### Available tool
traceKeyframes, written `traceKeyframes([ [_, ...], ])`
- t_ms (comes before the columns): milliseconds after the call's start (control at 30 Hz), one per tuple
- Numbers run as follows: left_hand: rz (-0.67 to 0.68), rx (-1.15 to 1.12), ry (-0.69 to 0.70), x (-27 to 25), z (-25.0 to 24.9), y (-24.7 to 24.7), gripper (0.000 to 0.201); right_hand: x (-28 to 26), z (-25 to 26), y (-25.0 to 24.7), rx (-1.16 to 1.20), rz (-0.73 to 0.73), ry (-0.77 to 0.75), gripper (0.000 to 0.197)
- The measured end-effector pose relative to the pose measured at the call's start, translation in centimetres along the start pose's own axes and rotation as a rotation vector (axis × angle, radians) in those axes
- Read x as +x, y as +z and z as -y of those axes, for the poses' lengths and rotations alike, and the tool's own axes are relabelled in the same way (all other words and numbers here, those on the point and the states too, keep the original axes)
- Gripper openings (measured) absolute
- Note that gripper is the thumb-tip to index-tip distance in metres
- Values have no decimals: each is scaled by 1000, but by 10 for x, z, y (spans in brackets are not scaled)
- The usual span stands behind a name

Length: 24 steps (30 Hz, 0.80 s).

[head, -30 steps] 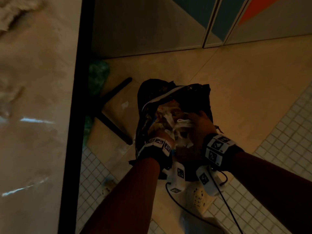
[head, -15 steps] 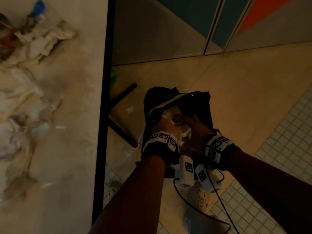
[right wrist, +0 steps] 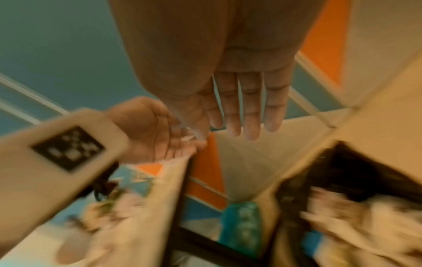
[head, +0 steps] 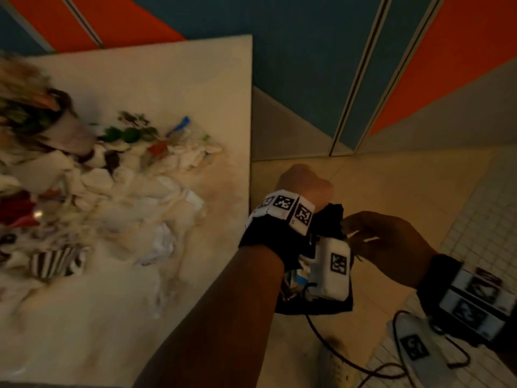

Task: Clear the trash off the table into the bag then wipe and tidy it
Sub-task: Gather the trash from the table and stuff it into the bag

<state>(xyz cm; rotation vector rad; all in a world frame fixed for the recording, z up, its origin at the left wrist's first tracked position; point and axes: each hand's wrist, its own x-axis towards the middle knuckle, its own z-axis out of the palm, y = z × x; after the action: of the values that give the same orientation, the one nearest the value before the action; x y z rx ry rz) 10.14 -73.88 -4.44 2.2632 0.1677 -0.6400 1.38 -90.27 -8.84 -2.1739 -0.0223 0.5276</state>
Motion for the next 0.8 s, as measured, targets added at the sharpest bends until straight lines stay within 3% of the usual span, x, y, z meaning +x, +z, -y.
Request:
traceKeyframes([
  [67,1,-64,98,-30,-12,-37,26,-14,39,0,103,10,-77,22],
  [100,7,-107,141,-46,-13,-55,22,-20,63,3,148,7,-88,12],
  [133,6,-144,179,-63,-11,-73,16,-25,83,7,169,14,-121,22],
  [200,14,-176,257,-94,4,-110,6,-29,117,23,197,36,-184,68],
  [233,35,-168,291,-108,16,-128,7,-29,132,34,206,36,-184,76],
  [300,59,-54,337,-130,45,-165,10,-30,162,58,187,67,-211,68],
  [400,29,261,305,-146,102,-224,19,-25,196,96,72,88,-223,21],
  [433,13,341,266,-149,123,-243,20,-21,206,109,36,92,-220,17],
  [633,-97,538,22,-157,242,-332,12,4,262,178,-76,69,-191,28],
  [733,-182,553,32,-162,280,-352,10,19,280,203,-136,58,-151,32],
  [800,-227,533,70,-165,298,-358,21,29,291,214,-175,67,-97,34],
])
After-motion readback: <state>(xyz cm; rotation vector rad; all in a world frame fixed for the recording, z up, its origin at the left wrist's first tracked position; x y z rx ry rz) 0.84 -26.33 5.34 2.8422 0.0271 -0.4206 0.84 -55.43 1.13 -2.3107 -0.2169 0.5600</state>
